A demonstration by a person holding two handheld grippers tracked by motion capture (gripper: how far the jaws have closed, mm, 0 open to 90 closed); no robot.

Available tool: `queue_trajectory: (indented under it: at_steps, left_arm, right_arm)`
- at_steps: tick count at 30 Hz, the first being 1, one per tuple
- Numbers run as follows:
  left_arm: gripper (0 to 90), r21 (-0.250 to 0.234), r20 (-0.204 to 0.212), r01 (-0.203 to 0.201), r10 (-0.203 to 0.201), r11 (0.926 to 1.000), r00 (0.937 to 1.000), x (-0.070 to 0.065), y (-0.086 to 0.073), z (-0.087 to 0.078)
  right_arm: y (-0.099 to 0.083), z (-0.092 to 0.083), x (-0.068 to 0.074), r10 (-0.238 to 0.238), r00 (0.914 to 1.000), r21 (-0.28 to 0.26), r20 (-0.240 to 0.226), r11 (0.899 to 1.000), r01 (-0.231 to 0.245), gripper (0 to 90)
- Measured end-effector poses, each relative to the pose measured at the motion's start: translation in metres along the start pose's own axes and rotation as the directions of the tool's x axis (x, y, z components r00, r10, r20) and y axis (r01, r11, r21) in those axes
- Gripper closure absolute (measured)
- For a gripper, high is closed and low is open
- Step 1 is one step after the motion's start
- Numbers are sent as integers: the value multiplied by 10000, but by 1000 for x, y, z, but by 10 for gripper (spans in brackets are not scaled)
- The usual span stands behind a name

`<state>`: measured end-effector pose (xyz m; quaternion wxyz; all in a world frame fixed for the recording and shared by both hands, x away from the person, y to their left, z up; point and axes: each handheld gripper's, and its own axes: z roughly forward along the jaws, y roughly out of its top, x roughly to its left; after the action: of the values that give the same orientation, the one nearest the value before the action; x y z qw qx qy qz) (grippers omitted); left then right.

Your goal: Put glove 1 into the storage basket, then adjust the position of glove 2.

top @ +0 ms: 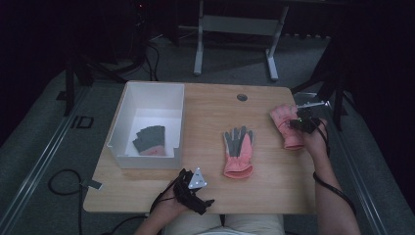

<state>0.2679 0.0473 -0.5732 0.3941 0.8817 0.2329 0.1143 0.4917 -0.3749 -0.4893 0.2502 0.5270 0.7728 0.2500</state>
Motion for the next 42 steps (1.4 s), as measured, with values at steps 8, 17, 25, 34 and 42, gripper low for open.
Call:
queue_trajectory:
  at_steps: [8, 17, 25, 34, 42]
  left_arm:
    - [0, -89, 46, 93, -93, 9999, 9999, -1, 0, -2]
    - [0, -112, -24, -58, 58, 9999, 10000, -1, 2, -2]
    - [0, -132, -43, -93, 93, 9999, 9999, -2, 2, -3]
    - [0, -134, -71, -176, 175, 9998, 9998, -3, 1, -4]
    - [0, -92, -72, -244, 243, 9997, 9997, -4, 2, -3]
  right_arm:
    - [-7, -66, 25, 809, 9959, -1065, 406, 9914, -762, 883]
    - [-34, -110, 62, 1450, 9889, -1300, 323, 9816, -1397, 884]
    - [-64, -113, 93, 1975, 9789, -1169, 532, 9747, -1903, 884]
    - [-77, -102, 100, 2471, 9673, -1073, 573, 9648, -2401, 884]
    - [-78, -81, 105, 2543, 9662, -859, 425, 9644, -2500, 884]
